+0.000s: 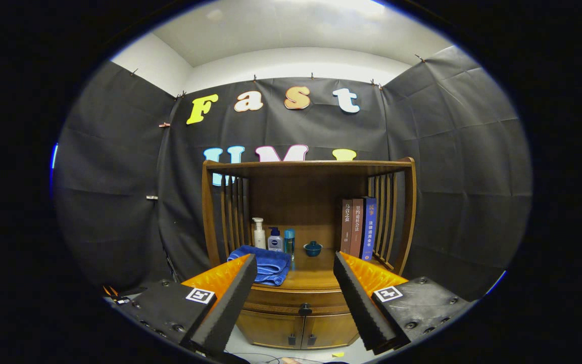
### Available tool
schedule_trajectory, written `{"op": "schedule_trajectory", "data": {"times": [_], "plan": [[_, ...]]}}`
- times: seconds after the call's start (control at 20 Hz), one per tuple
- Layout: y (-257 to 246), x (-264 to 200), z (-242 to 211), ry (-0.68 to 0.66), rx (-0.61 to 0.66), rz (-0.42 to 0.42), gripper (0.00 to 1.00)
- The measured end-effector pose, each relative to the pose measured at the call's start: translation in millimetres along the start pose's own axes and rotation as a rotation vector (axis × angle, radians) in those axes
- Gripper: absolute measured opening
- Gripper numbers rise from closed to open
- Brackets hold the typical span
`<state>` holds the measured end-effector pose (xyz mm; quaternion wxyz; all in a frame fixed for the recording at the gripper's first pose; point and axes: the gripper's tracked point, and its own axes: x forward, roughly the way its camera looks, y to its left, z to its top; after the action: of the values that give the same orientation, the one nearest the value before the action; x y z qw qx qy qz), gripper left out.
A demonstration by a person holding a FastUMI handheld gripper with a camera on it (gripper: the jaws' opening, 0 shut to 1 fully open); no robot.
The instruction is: Pull open the drawer, take out the items inside it, and place them on the countertop above the cabinet.
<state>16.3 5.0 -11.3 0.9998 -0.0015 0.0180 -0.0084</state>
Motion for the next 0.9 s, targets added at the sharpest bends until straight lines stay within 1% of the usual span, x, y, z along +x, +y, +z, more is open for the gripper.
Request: {"op": "schedule_trajectory", "data": {"times": [0.25, 0.5, 0.7, 0.9], "plan": [[-2, 10, -6, 0.012, -0.004, -0.004, 0.99], [-4, 29, -24, 0.037, -0.009, -0.008, 0.99], [-5, 50, -50, 0.072, -0.006, -0.009, 0.99], [-10, 76, -94, 0.146, 0.015, -0.019, 0.99]]}}
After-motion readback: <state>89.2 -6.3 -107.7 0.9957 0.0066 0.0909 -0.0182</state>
